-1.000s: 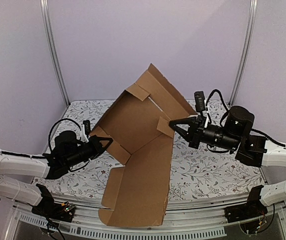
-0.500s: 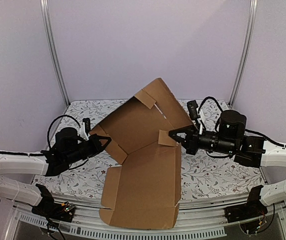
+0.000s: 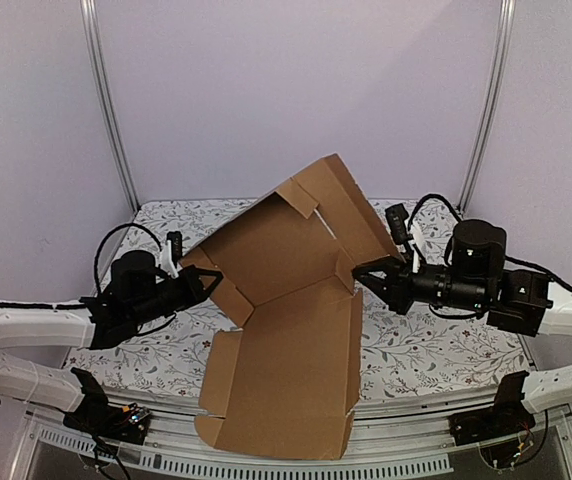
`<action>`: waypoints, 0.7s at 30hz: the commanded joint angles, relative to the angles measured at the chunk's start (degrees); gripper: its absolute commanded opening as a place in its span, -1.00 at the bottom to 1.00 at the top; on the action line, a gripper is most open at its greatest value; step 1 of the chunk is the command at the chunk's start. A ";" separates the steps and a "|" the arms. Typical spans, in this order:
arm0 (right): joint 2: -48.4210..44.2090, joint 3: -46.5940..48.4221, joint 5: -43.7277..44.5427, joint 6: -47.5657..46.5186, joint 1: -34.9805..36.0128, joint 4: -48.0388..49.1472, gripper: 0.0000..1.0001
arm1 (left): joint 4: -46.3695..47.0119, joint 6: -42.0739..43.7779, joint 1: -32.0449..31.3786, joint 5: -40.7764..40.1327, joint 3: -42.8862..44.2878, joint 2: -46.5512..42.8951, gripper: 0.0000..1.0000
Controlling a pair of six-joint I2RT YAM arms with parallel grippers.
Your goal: Fold the paper box
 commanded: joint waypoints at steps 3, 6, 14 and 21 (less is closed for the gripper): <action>-4.72 2.87 1.76 -3.36 0.26 -8.91 -0.59 | -1.56 3.19 0.46 -3.28 0.86 -3.04 -1.00; -6.76 3.06 -0.03 -4.60 0.27 -12.58 -0.39 | -4.44 5.55 0.53 -5.09 1.42 -4.67 -1.00; -9.81 7.66 2.18 -10.10 0.32 -29.94 0.02 | -12.35 11.50 0.72 -9.71 3.46 -9.33 -1.00; -11.31 13.65 1.44 -14.35 0.28 -39.41 0.13 | -15.77 15.18 0.90 -11.76 4.03 -11.99 -1.00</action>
